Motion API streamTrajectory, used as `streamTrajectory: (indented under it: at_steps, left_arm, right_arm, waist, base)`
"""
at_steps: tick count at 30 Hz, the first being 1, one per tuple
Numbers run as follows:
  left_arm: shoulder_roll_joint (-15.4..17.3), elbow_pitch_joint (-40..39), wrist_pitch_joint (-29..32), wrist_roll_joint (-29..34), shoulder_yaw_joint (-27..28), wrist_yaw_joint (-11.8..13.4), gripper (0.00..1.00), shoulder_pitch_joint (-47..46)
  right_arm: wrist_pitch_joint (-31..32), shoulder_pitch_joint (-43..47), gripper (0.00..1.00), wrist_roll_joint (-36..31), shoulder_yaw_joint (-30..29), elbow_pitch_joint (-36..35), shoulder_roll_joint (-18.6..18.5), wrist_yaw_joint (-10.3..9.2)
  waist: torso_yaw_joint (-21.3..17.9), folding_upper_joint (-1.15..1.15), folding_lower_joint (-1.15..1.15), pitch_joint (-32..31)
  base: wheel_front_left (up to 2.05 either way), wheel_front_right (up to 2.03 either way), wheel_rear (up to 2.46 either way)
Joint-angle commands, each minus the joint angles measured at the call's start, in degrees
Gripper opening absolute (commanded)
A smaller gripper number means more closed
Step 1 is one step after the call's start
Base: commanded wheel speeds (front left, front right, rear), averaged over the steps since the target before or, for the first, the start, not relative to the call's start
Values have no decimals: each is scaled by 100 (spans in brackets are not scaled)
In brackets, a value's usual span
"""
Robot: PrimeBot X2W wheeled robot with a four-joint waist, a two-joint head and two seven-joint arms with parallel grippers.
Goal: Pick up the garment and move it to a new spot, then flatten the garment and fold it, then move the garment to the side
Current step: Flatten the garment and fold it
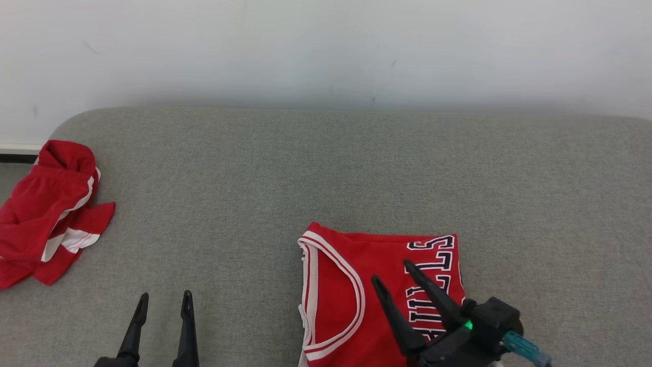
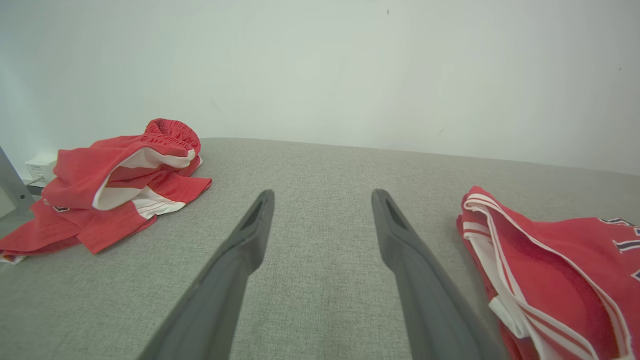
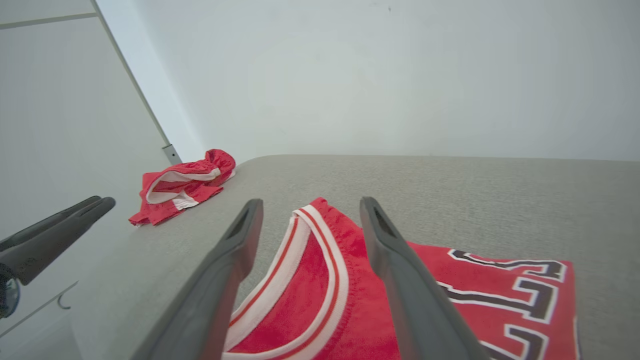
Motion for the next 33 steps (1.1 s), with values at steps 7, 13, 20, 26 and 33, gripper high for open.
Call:
streamTrajectory:
  at_steps: [7,13,20,26,33]
  left_arm:
    - [-3,-81,-17,112,120,11,100,84]
    - [-3,-127,-17,144,275,-31,100,142]
    - [-3,-251,-17,234,284,-57,100,251]
    - [-3,-370,-17,269,256,-80,100,288]
    - [-3,-475,-17,226,292,-83,100,398]
  right_arm:
    - [2,555,100,-339,-975,-472,-35,-15]
    - [1,928,100,-605,-1653,-763,-6,-15]
    - [1,1260,100,-804,-2058,-903,72,-15]
    - [1,1460,100,-884,-2269,-974,231,-15]
    - [1,1584,100,-961,-2465,-995,356,-15]
  waist:
    - [-313,0,0,-124]
    - [-500,0,0,-216]
    - [-597,0,0,-318]
    - [-574,0,0,-366]
    - [-484,0,0,-374]
  base:
    - [0,0,0]
    - [0,0,0]
    - [0,0,0]
    - [0,0,0]
    - [0,0,0]
